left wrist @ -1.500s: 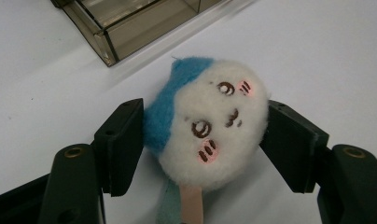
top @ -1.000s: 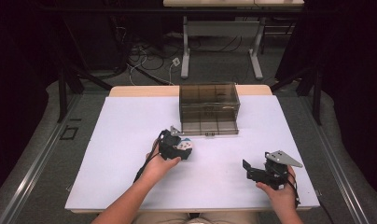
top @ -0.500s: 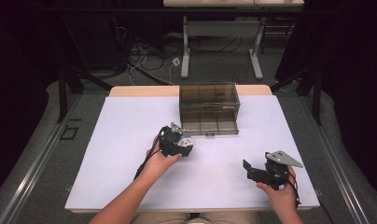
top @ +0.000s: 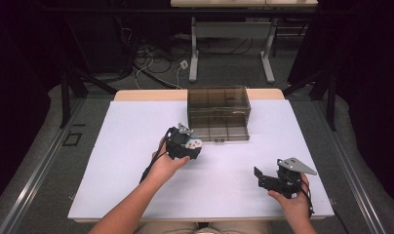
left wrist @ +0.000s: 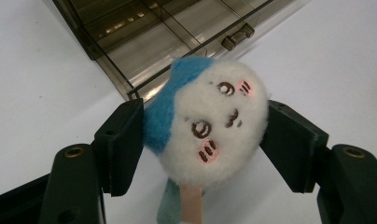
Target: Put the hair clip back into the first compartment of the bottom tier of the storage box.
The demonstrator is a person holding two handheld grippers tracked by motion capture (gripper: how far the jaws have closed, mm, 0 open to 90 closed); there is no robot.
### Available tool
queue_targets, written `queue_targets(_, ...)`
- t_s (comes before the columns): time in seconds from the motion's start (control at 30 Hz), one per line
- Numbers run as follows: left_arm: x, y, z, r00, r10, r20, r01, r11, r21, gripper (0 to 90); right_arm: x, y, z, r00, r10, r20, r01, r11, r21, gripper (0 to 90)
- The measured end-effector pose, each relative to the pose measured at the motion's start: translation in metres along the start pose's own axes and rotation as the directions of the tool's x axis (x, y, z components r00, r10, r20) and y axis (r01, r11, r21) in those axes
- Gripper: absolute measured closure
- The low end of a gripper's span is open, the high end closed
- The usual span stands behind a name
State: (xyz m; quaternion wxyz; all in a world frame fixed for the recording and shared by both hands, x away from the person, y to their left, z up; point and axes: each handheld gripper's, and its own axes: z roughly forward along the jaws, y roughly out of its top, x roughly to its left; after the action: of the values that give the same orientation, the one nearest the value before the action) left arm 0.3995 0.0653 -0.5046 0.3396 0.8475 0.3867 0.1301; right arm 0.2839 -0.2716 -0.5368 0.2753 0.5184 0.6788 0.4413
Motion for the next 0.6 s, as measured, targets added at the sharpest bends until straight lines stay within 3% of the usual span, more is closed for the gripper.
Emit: queue_targets(0.6, 0.004, 0.019, -0.008, 0.9998, 0.001, -0.019, -0.001, 0.9999, -0.017, 33.4, 0.0, 0.0, 0.0, 1.0, 0.001, 0.0, -0.001, 1.0, 0.0, 6.9)
